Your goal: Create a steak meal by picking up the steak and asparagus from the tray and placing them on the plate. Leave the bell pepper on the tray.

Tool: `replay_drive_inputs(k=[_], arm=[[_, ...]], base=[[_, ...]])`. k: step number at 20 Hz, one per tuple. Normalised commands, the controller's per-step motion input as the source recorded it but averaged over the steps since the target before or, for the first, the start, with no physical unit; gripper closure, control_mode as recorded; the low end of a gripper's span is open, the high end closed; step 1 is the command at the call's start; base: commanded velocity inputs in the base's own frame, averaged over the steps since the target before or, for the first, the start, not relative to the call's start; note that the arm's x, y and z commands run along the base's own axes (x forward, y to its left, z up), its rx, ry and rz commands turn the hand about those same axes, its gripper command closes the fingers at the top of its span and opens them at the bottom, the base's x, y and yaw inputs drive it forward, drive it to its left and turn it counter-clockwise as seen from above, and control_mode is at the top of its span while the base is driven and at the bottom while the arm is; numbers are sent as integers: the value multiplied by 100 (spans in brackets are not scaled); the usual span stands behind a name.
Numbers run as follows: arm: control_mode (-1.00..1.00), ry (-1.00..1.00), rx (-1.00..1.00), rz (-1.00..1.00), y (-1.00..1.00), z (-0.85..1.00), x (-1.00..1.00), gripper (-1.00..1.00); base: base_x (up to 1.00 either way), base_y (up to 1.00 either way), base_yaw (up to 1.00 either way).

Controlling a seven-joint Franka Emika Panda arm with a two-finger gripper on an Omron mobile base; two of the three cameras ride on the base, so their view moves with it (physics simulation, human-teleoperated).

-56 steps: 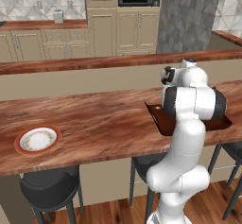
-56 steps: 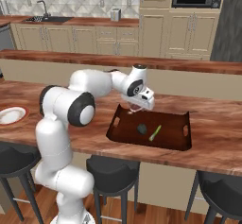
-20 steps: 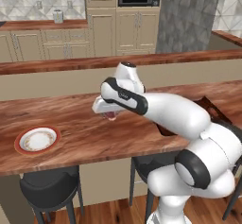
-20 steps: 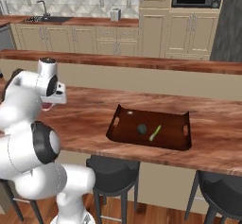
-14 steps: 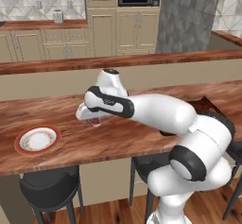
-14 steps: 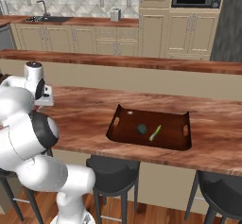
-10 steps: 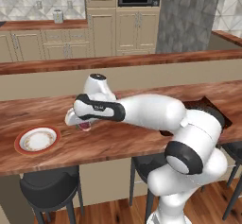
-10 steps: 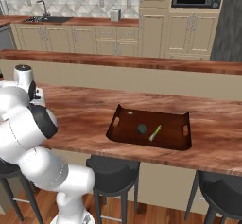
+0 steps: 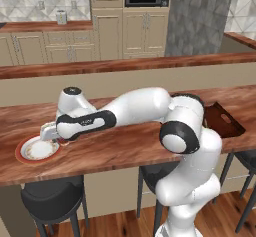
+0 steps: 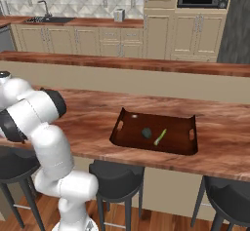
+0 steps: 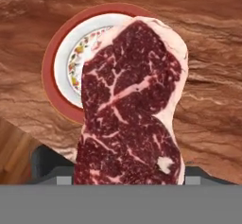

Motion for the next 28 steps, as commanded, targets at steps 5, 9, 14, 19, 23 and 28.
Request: replay_drive_inputs(k=[5, 9, 14, 19, 23, 28], arm=[[-100, 0, 1, 0, 73, -19, 26, 100], [-100, 3, 7, -3, 46, -36, 33, 100], [-100, 4, 6, -3, 27, -37, 37, 100], [-100, 0, 0, 0, 6, -37, 33, 100], [-100, 0, 0, 0, 2, -39, 38, 100], [-100, 0, 0, 0, 12, -13, 25, -100]], base=[[0, 0, 0], [0, 0, 0], [0, 0, 0], [0, 0, 0], [0, 0, 0], [0, 0, 0]])
